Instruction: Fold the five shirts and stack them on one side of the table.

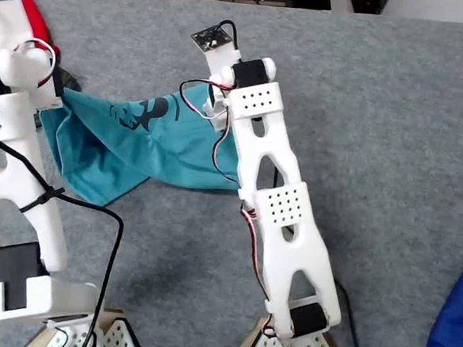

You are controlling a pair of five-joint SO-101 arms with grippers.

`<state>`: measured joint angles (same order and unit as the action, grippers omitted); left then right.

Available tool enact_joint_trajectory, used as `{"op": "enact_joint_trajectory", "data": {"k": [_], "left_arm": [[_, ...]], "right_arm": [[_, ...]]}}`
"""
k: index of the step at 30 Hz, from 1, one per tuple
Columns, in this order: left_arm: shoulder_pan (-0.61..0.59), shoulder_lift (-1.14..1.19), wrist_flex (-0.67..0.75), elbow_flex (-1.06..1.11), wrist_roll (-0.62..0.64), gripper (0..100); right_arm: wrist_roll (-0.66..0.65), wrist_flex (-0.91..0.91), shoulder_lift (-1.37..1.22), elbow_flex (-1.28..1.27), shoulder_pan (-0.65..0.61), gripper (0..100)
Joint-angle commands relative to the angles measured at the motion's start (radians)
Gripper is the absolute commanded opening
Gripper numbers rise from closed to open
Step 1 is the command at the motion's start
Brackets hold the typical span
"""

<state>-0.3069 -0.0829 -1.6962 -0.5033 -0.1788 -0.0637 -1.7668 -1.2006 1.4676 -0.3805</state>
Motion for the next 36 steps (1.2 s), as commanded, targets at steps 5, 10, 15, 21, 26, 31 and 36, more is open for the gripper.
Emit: {"op": "enact_joint_trajectory", "data": {"k": [5,10,15,21,26,31,36], "left_arm": [[-0.006,-0.005,0.005,-0.002,-0.011,2],[-0.006,-0.005,0.005,-0.002,-0.011,2],[-0.006,-0.005,0.005,-0.002,-0.011,2],[-0.006,-0.005,0.005,-0.002,-0.011,2],[-0.006,-0.005,0.005,-0.002,-0.011,2],[-0.006,-0.005,0.005,0.0,-0.011,2],[-0.006,-0.005,0.005,0.0,-0.011,2]], "right_arm": [[-0.011,-0.014,0.025,0.07,0.027,0.5],[-0.048,-0.012,0.054,0.073,0.038,4.4],[-0.046,-0.008,0.015,0.076,0.036,11.2],[-0.051,0.021,-0.031,0.073,0.035,11.2],[-0.052,0.029,-0.065,0.081,0.035,10.9],[-0.048,0.023,-0.065,0.099,0.038,0.9],[-0.051,-0.015,-0.065,0.193,0.041,0.5]]}}
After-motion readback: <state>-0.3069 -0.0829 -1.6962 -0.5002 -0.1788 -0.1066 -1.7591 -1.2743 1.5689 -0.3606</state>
